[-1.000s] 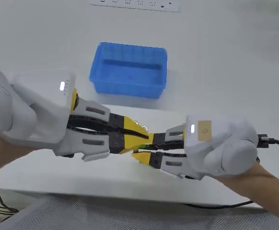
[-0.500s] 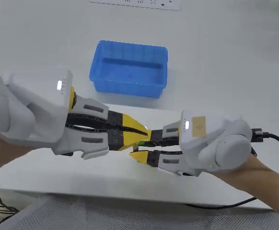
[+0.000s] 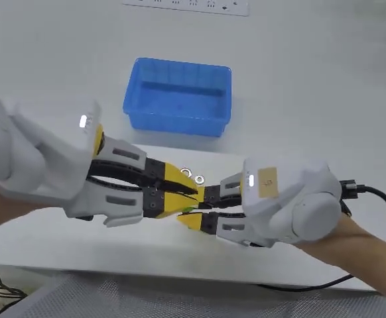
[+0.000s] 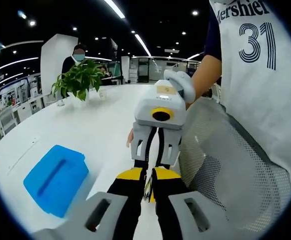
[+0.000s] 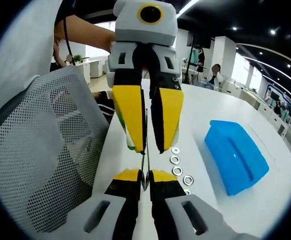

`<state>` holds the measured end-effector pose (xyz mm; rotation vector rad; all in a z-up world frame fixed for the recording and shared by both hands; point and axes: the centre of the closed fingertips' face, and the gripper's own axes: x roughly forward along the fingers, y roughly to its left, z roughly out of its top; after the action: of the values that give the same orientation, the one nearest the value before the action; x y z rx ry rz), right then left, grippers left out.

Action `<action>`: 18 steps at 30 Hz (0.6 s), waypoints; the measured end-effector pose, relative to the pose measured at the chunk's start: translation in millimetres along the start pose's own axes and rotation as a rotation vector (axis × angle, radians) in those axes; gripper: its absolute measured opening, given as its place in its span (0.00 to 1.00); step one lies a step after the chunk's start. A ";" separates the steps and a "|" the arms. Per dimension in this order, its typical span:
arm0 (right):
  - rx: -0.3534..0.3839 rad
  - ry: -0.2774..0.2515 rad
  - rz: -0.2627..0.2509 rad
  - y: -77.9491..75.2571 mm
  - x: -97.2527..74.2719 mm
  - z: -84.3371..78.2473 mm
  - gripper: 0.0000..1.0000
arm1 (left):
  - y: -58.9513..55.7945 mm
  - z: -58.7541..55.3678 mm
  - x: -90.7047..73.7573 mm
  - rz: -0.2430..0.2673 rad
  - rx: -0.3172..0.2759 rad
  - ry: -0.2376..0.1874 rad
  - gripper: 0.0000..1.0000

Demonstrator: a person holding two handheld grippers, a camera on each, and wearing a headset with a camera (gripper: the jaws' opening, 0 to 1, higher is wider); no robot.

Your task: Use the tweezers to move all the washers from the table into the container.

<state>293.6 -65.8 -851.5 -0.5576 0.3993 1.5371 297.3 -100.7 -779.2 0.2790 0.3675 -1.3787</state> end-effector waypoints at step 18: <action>0.063 -0.027 -0.019 -5.3 -4.2 -2.3 0.08 | 2.6 7.2 -0.5 0.005 -0.005 -0.075 0.05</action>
<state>299.1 -70.3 -850.5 -0.4902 0.4191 1.5067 300.5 -102.7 -772.5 0.2238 0.3079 -1.3790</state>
